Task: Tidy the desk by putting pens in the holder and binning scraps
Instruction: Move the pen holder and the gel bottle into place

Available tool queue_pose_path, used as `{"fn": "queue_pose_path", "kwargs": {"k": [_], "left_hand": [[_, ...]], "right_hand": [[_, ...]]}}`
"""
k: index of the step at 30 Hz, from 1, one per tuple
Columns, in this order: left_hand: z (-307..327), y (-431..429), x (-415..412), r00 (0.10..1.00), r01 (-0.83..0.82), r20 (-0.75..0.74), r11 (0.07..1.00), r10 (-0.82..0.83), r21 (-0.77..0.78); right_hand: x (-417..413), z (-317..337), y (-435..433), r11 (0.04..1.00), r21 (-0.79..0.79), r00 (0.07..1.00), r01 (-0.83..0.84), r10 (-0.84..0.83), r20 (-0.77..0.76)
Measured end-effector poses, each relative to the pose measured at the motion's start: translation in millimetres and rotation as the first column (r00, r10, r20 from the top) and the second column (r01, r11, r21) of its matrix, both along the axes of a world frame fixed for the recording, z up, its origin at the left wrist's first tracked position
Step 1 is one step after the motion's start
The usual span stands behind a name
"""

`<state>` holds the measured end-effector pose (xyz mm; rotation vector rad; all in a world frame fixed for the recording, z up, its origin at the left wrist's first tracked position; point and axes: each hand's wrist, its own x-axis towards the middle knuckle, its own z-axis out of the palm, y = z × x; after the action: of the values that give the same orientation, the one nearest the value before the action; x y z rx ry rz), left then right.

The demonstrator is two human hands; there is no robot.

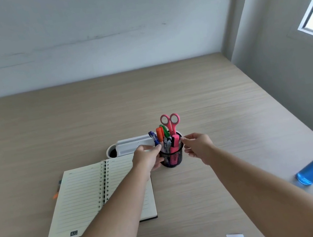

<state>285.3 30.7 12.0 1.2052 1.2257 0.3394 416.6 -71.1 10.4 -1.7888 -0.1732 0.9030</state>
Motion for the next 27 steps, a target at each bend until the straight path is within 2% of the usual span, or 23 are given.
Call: {"fn": "queue_pose_path", "kwargs": {"k": [2,3,5,8,10,12,14,16,17,18,20,22,23,25,27], "left_hand": [[13.6,-1.8,-2.1,0.989,0.037,-0.145,0.976,-0.006,0.214],[22.0,-5.1,-2.1,0.985,0.043,-0.173,0.939,0.018,0.342],[41.0,-18.8,4.0,0.993,0.022,-0.107,0.850,0.040,0.526],[66.5,-50.4,27.4,0.998,0.044,0.005,0.724,-0.065,0.689],[74.3,-81.6,50.2,0.978,0.128,0.020,0.670,-0.208,0.731],[70.8,-115.0,72.3,0.938,0.239,0.007,0.663,-0.345,0.709],[57.5,-149.1,92.6,0.887,0.367,-0.026,0.669,-0.461,0.646],[40.4,-179.6,108.0,0.824,0.494,-0.068,0.655,-0.562,0.571],[31.3,-194.2,115.5,0.785,0.555,-0.084,0.638,-0.613,0.534],[23.0,-207.3,122.7,0.745,0.612,-0.104,0.613,-0.659,0.501],[8.9,-229.7,136.8,0.661,0.711,-0.160,0.544,-0.733,0.444],[1.0,-244.8,148.4,0.594,0.776,-0.196,0.491,-0.781,0.397],[-1.0,-251.8,154.8,0.567,0.797,-0.197,0.472,-0.800,0.378],[-3.1,-262.4,167.7,0.532,0.819,-0.186,0.446,-0.826,0.360],[-4.1,-268.7,178.1,0.514,0.829,-0.179,0.433,-0.839,0.353]], "right_hand": [[4.9,9.3,-6.6,0.999,0.028,1.000,0.029,-0.030,0.004],[7.3,16.0,-11.9,0.996,0.065,0.998,0.057,-0.058,0.008],[14.1,34.9,-29.7,0.979,0.163,0.990,0.120,-0.131,0.055],[25.5,64.1,-74.0,0.934,0.262,0.909,0.244,-0.314,0.273],[32.2,75.4,-118.6,0.868,0.320,0.774,0.379,-0.488,0.404],[39.0,77.9,-167.4,0.783,0.381,0.606,0.492,-0.622,0.496],[49.6,71.6,-220.0,0.680,0.415,0.450,0.605,-0.721,0.526],[60.5,56.4,-266.2,0.570,0.427,0.359,0.702,-0.801,0.479],[65.5,45.1,-286.9,0.540,0.417,0.360,0.731,-0.825,0.436],[69.9,32.1,-303.5,0.545,0.387,0.400,0.744,-0.827,0.395],[77.2,5.6,-325.1,0.659,0.272,0.570,0.701,-0.747,0.342],[83.7,-18.7,-333.6,0.811,0.122,0.749,0.573,-0.578,0.325],[87.3,-28.1,-336.1,0.864,0.058,0.809,0.500,-0.489,0.326],[95.3,-41.1,-337.9,0.929,-0.029,0.880,0.370,-0.340,0.331],[100.8,-45.7,-334.0,0.957,-0.075,0.911,0.279,-0.239,0.338]]}}
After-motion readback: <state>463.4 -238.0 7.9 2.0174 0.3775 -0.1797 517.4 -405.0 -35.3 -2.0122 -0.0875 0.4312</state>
